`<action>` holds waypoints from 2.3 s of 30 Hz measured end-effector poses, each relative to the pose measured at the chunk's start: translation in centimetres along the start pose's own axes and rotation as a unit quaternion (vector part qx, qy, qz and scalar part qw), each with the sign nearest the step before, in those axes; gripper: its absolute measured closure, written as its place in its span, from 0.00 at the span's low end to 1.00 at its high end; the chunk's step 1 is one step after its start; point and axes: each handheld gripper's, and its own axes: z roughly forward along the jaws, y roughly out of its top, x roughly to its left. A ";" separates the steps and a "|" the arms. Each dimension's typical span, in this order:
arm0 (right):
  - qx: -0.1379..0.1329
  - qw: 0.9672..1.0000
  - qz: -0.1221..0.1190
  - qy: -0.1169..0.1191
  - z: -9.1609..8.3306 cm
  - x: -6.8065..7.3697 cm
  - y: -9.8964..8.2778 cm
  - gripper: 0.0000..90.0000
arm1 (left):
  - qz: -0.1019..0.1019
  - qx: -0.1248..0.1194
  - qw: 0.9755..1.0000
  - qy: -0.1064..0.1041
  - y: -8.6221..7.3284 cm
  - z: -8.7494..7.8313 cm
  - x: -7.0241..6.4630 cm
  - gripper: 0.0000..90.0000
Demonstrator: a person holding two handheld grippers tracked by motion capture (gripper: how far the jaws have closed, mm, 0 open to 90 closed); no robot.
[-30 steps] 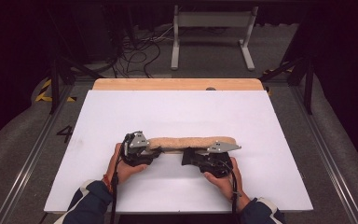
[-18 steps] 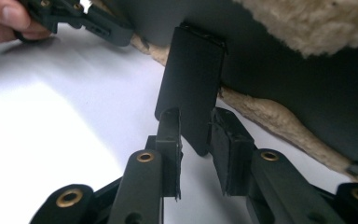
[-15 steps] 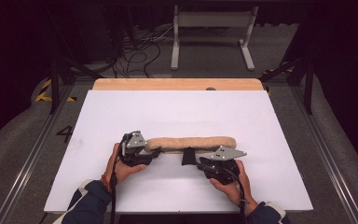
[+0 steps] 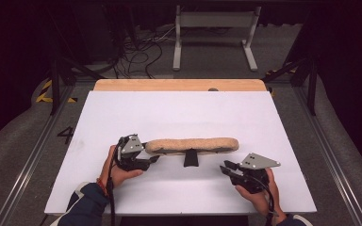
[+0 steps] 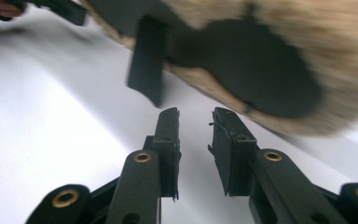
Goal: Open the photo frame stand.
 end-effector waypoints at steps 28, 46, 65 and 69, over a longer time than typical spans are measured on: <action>-0.049 0.995 0.050 -0.065 -2.0 -4.0 0.1 0.98 | 0.008 -0.059 0.998 -0.008 0.9 -2.4 -0.4 0.23; -0.067 0.993 0.062 -0.069 -1.5 -4.2 1.0 0.98 | 0.010 -0.057 0.998 -0.018 1.4 -1.5 -0.4 0.27; -0.069 0.992 0.083 -0.067 -0.2 -5.1 1.9 0.99 | 0.020 -0.059 0.998 -0.026 1.2 -1.9 -0.2 0.56; -0.069 0.992 0.082 -0.069 -0.1 -5.1 2.0 1.00 | 0.022 -0.058 0.998 -0.025 1.2 -1.9 -0.3 0.58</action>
